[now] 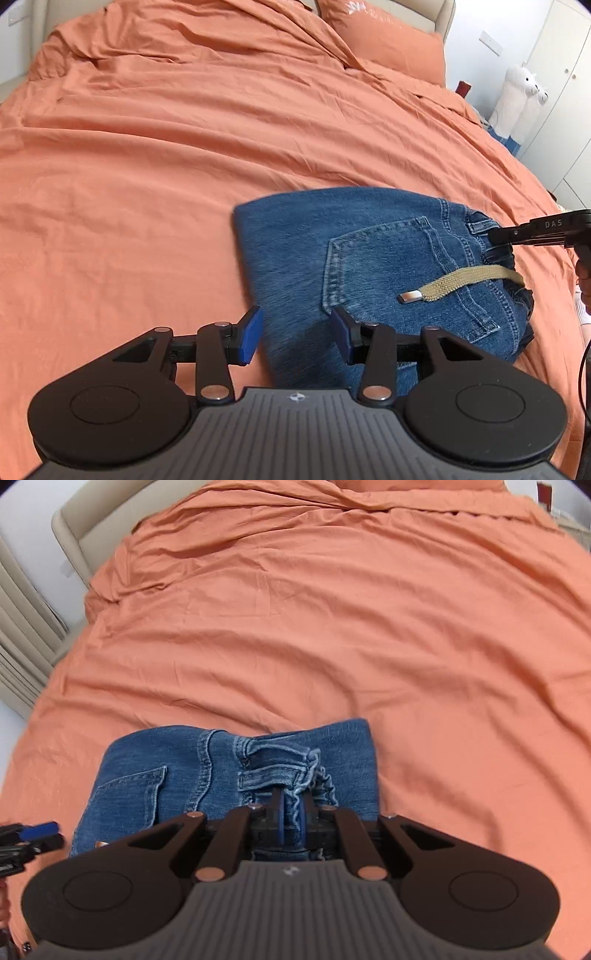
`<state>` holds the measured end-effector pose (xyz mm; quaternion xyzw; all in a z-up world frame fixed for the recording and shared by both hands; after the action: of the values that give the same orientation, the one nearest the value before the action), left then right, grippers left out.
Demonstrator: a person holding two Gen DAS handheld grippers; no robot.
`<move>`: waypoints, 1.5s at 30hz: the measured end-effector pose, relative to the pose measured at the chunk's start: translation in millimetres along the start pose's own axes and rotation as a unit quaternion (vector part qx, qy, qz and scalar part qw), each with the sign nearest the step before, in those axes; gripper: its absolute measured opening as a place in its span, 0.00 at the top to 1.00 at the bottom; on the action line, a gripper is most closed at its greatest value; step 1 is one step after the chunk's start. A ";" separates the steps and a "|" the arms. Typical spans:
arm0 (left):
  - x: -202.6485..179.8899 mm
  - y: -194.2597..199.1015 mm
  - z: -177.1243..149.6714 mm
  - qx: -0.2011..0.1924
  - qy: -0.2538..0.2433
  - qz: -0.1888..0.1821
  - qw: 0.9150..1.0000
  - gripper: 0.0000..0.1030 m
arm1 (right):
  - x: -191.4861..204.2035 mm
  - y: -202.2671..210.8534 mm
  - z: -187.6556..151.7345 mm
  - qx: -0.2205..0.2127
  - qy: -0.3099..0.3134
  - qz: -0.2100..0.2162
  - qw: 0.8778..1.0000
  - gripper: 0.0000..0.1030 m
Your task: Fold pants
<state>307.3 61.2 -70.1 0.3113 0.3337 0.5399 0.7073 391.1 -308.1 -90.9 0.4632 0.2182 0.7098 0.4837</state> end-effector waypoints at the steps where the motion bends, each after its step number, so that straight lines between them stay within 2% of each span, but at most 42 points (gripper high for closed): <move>1: 0.2 -1.7 0.5 -0.003 -0.001 0.002 1.000 0.52 | -3.8 -1.7 -1.4 -0.002 -0.008 0.011 1.000 0.89; 3: 2.2 -2.2 1.9 -0.008 0.003 0.002 1.000 0.52 | -9.6 4.2 -2.2 -0.015 -0.027 0.042 0.999 0.81; 4: 2.6 -0.8 2.8 -0.010 0.006 0.002 1.000 0.52 | -12.7 10.1 -2.5 -0.022 -0.034 0.052 0.998 0.72; 9: 2.7 9.8 5.5 -0.015 0.014 -0.003 1.000 0.52 | -32.2 46.0 -20.8 -0.060 -0.058 0.083 0.993 0.65; 11: 0.5 11.4 5.7 -0.015 0.018 -0.003 1.000 0.52 | -44.6 52.4 -37.0 -0.062 -0.086 0.099 0.989 0.55; 15: -1.0 14.2 -0.1 -0.011 0.025 0.003 1.000 0.52 | -67.3 51.0 -73.1 -0.061 -0.162 0.131 0.976 0.53; 17: -1.6 13.3 -4.0 -0.004 0.027 0.006 1.000 0.52 | -78.4 50.6 -90.6 -0.064 -0.202 0.152 0.965 0.51; 21: -4.3 7.4 -6.9 0.007 0.033 0.016 0.999 0.52 | -95.8 34.2 -112.6 -0.040 -0.262 0.197 0.944 0.50; 24: -5.0 4.9 -6.3 0.010 0.045 0.020 0.999 0.52 | -100.2 14.1 -110.4 -0.020 -0.292 0.252 0.922 0.49; 31: -5.0 3.4 -2.4 0.026 0.058 0.037 0.997 0.52 | -107.9 -20.1 -84.0 -0.023 -0.310 0.290 0.905 0.50; 33: -5.2 1.3 -1.4 0.030 0.061 0.043 0.997 0.52 | -104.4 -19.6 -77.2 -0.027 -0.293 0.292 0.910 0.68; 34: -5.8 0.0 -0.7 0.031 0.060 0.047 0.997 0.52 | -98.6 -16.6 -73.5 -0.031 -0.272 0.288 0.918 0.84; 35: -6.6 -1.2 0.0 0.031 0.058 0.054 0.996 0.52 | -91.3 -12.3 -70.1 -0.034 -0.251 0.285 0.924 0.87; 38: -7.6 -2.2 2.2 0.026 0.057 0.065 0.996 0.52 | -56.5 15.9 -54.5 -0.071 -0.143 0.253 0.954 0.90; 40: -10.8 -0.7 4.3 0.015 0.049 0.062 0.997 0.52 | -35.1 40.6 -44.9 -0.105 -0.084 0.253 0.958 0.91; 42: -16.5 -1.6 7.1 0.011 0.039 0.056 0.998 0.52 | -32.2 56.5 -39.8 -0.125 -0.075 0.248 0.958 0.92; 43: -19.5 -3.4 7.9 0.009 0.037 0.055 0.998 0.52 | -36.8 59.5 -39.6 -0.126 -0.077 0.232 0.961 0.92; 45: -26.2 -11.4 8.2 0.012 0.030 0.049 0.998 0.52 | -53.0 52.1 -44.9 -0.105 -0.095 0.197 0.970 0.92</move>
<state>315.1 32.5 -70.9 0.3192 0.3458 0.5792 0.6656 332.3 -371.8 -96.4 0.5090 -0.0002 0.7630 0.3985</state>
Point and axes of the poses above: each gripper's, at about its wrist camera, not at the fingertips, and y roughly against the way its jaws point, x to its left, z to its top, the point moved 2 cm from there along -y, roughly the way its jaws point, and after that the axes turned 7 degrees about z, right-handed, at the moved point
